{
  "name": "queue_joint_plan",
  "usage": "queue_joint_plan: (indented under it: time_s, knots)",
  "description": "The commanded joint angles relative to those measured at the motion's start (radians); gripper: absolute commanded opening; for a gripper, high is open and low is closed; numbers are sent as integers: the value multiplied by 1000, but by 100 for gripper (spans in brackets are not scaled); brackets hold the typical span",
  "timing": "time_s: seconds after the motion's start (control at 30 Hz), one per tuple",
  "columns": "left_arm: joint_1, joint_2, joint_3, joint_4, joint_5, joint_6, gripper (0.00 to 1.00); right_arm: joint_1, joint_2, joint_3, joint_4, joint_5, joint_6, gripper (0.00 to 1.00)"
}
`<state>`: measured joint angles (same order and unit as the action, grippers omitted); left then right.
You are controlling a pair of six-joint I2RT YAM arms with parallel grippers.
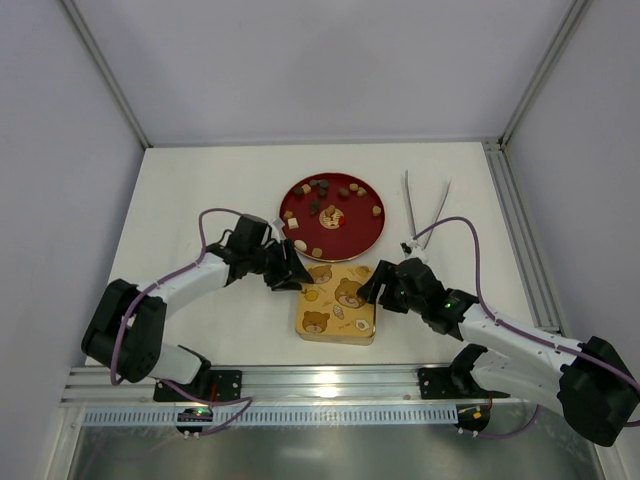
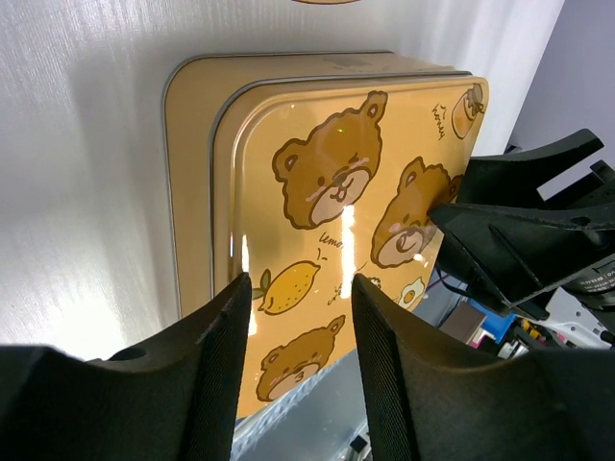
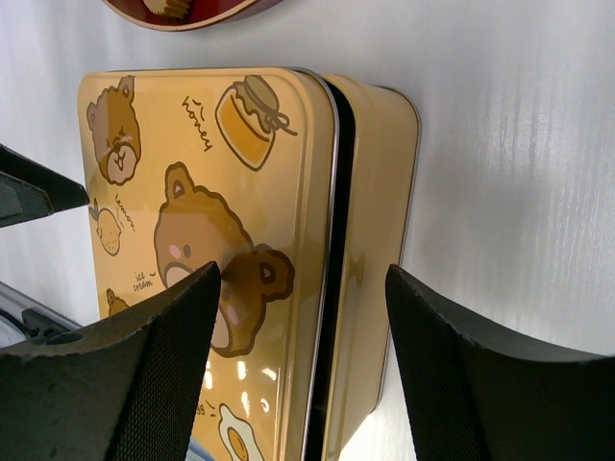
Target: Pack the chocolate
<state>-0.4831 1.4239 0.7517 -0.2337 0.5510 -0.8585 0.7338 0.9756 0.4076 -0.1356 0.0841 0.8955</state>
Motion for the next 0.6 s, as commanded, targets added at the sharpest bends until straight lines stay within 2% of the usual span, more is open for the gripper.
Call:
queue_joint_plan:
  time_s: [0.0, 0.17, 0.57]
  knots:
    - [-3, -14, 23, -24, -6, 15, 47, 7, 0, 37, 30, 32, 11, 71]
    - [-2, -26, 44, -32, -6, 26, 50, 7, 6, 36, 30, 34, 14, 70]
    - [44, -56, 31, -110, -31, 91, 49, 7, 2, 33, 28, 36, 14, 71]
